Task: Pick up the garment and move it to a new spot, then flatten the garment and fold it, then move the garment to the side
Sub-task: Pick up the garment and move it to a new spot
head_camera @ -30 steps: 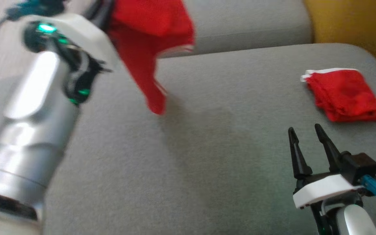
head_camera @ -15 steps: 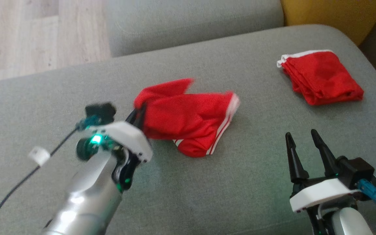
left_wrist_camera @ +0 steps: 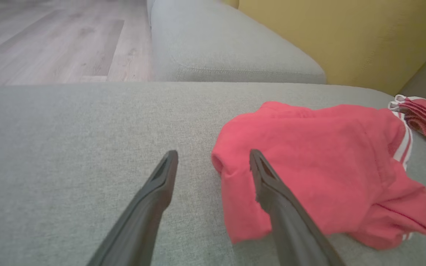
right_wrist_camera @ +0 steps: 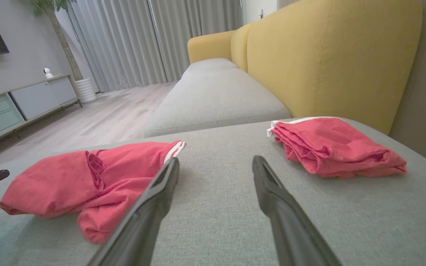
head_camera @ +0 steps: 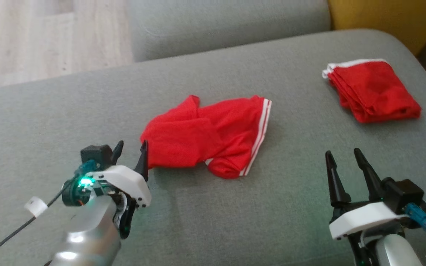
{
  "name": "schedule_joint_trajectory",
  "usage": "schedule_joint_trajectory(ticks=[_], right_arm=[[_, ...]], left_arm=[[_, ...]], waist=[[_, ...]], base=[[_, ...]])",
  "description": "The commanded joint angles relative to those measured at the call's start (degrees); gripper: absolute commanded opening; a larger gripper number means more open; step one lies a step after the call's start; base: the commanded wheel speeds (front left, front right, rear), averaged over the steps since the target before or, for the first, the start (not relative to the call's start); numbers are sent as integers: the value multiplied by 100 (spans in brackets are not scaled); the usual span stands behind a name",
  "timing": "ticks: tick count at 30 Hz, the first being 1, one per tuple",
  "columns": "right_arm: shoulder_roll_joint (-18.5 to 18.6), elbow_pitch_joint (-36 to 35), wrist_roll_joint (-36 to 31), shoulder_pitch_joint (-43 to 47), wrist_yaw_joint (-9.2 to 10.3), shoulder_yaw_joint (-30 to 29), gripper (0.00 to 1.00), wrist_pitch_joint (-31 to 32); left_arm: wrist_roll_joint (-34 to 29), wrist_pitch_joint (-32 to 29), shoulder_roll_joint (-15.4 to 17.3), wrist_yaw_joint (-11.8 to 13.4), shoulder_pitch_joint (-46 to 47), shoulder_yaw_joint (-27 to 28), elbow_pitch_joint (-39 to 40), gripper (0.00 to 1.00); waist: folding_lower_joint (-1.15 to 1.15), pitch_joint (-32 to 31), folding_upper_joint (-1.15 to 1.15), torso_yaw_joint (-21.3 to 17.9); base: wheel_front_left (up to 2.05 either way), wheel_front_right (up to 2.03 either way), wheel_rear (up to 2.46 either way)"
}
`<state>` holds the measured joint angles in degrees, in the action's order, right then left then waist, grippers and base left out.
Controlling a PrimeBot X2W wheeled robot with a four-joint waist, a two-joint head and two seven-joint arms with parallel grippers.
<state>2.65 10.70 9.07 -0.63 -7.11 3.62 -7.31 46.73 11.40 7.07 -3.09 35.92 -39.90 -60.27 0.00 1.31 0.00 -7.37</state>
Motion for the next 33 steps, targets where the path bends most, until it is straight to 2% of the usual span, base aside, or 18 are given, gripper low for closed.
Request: schedule_joint_trajectory(ticks=[1, 7, 11, 15, 25, 33], right_arm=[[22, -181, -21, -195, -37, 106, 100, -69], [22, -223, -95, -166, -37, -12, 100, -33], [22, -230, -84, -36, -37, -47, 100, -6], [22, -211, -70, 120, -37, -13, 100, 4], [22, -197, -114, 596, -37, -71, 100, 2], [22, -127, 3, 817, -37, -91, 100, -139]], left_arm=[[-95, 115, 203, -26, 250, 86, 81, 100], [-270, 326, 309, -76, 437, 144, 348, 100], [-544, 356, 444, 100, 157, 318, 1058, 100], [-749, 358, 599, 262, -580, 544, 1834, 100], [-1122, 359, 1000, 871, -2628, 1192, 3707, 100], [-1300, 359, 1002, 1282, -3626, 1649, 4800, 100]], waist=[[0, -150, 0, 152], [0, -449, 0, 482], [0, -684, 0, 719], [0, -815, 0, 862], [0, -895, 0, 1121], [0, -923, 0, 1219]], base=[[0, 0, 0], [0, 0, 0], [0, 0, 0], [0, 0, 0], [0, 0, 0], [0, 0, 0]])
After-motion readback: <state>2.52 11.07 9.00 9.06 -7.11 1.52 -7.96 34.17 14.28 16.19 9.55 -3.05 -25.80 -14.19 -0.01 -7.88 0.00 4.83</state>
